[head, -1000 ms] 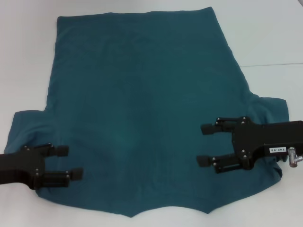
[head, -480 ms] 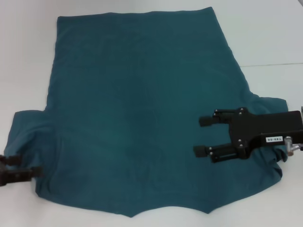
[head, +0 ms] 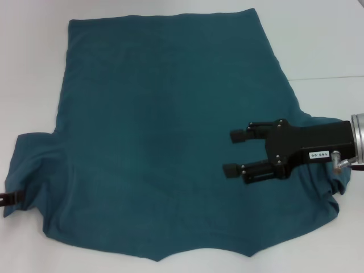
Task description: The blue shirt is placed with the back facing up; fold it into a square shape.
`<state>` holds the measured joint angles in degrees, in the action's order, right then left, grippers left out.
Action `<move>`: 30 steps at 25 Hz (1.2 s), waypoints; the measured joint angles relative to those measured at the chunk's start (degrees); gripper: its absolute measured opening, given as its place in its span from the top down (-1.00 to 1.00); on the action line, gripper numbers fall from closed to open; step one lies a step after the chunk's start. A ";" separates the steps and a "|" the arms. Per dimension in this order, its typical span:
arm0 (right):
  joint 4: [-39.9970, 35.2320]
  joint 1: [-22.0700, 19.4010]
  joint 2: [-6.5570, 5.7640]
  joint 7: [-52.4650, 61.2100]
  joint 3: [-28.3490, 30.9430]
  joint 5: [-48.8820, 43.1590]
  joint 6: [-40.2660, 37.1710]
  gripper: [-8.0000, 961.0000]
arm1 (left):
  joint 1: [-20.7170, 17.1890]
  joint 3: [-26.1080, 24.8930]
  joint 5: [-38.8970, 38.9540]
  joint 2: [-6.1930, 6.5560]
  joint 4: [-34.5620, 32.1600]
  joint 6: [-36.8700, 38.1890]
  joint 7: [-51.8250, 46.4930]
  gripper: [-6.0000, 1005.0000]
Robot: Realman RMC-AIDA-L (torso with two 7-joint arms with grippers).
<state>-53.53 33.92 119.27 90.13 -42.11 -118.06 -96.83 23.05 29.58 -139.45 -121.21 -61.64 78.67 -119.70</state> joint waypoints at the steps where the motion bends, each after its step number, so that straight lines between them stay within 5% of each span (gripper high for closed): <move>1: 0.00 0.09 0.00 0.04 0.00 0.00 0.12 -0.89 | 0.08 0.92 -0.97 -0.33 0.08 -1.74 -1.31 -0.86; 12: 0.00 1.17 -0.09 1.16 0.06 -0.03 1.35 -0.89 | 0.10 4.21 -3.05 -2.38 0.06 -8.08 -3.98 -0.81; 30: -0.22 1.40 0.03 1.45 0.01 0.24 2.04 -0.89 | -0.37 7.87 -4.60 -2.63 0.14 -10.67 -4.06 -0.57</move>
<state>-53.74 35.33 119.30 91.58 -42.10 -117.82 -94.79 22.68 37.44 -144.05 -123.84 -61.51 68.01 -123.76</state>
